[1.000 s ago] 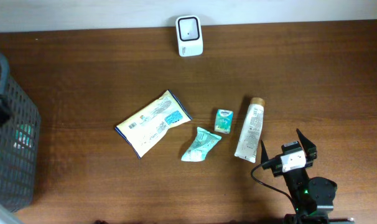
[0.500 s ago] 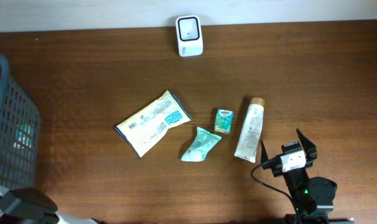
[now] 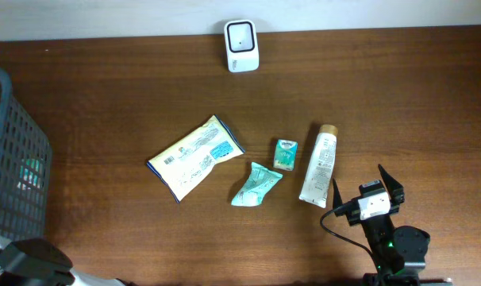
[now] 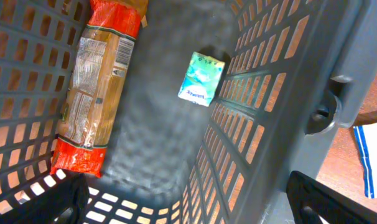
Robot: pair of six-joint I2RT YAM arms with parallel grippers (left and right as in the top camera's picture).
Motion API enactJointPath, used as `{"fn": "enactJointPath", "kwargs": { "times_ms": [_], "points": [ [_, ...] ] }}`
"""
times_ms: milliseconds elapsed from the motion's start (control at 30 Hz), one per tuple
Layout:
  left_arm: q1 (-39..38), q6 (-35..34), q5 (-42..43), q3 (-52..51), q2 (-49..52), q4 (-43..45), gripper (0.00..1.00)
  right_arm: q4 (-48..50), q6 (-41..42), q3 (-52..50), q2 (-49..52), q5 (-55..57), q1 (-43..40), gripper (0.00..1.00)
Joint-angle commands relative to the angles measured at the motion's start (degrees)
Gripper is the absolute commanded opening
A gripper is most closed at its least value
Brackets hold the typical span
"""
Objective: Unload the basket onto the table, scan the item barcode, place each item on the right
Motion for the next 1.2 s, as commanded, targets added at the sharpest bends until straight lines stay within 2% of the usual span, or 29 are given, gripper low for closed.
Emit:
{"fn": "enactJointPath", "kwargs": {
  "times_ms": [0,100,233,300,367,400,433,500,567,633,700,833,933,967,1167],
  "points": [
    [0.3,1.8,-6.2,-0.3,2.0,-0.5,0.99,0.0,0.3,-0.5,0.0,0.5,-0.3,0.99],
    [0.3,1.8,-5.7,-0.3,2.0,-0.2,0.99,-0.1,0.3,-0.5,0.0,0.5,-0.3,0.99],
    [0.3,0.9,18.3,-0.3,2.0,3.9,0.99,0.0,0.3,-0.5,0.0,0.5,-0.3,0.99],
    [0.3,0.9,23.3,-0.3,2.0,5.8,0.99,-0.1,0.3,-0.5,0.0,0.5,-0.3,0.99],
    [0.7,-0.2,23.0,1.0,1.9,6.7,0.99,-0.1,0.3,-0.5,0.0,0.5,-0.3,0.99],
    [1.1,-3.9,22.5,2.2,1.9,7.5,0.99,0.0,0.3,-0.5,0.0,0.5,-0.3,0.99],
    [2.5,-10.8,21.7,5.0,1.9,8.9,0.99,0.0,0.3,-0.5,0.0,0.5,-0.3,0.99],
    [4.9,-16.7,21.7,8.6,1.9,10.2,0.99,0.0,0.3,-0.5,0.0,0.5,-0.3,0.99],
    [7.1,-17.1,20.4,10.5,1.9,11.2,0.99,-0.1,0.3,-0.5,0.0,0.5,-0.3,0.99],
    [7.9,-14.3,15.0,9.5,2.5,9.6,0.99,0.0,0.3,-0.5,0.0,0.5,-0.3,0.99],
    [7.9,-6.2,12.7,6.8,4.5,7.2,0.99,-0.1,0.3,-0.5,0.0,0.5,-0.3,0.99],
    [7.9,2.8,15.1,-3.1,9.4,7.8,0.99,0.0,0.3,-0.5,0.0,0.5,-0.3,0.99],
    [7.8,4.0,15.6,-7.8,14.4,9.6,1.0,0.0,0.3,-0.5,0.0,0.5,-0.3,0.99],
    [7.8,6.3,17.9,-9.4,16.4,10.3,1.0,-0.1,0.3,-0.5,0.0,0.5,-0.3,0.99],
    [7.7,10.4,24.0,-12.5,25.7,13.7,0.89,0.0,0.3,-0.5,0.0,0.5,-0.3,0.99]
  ]
}}
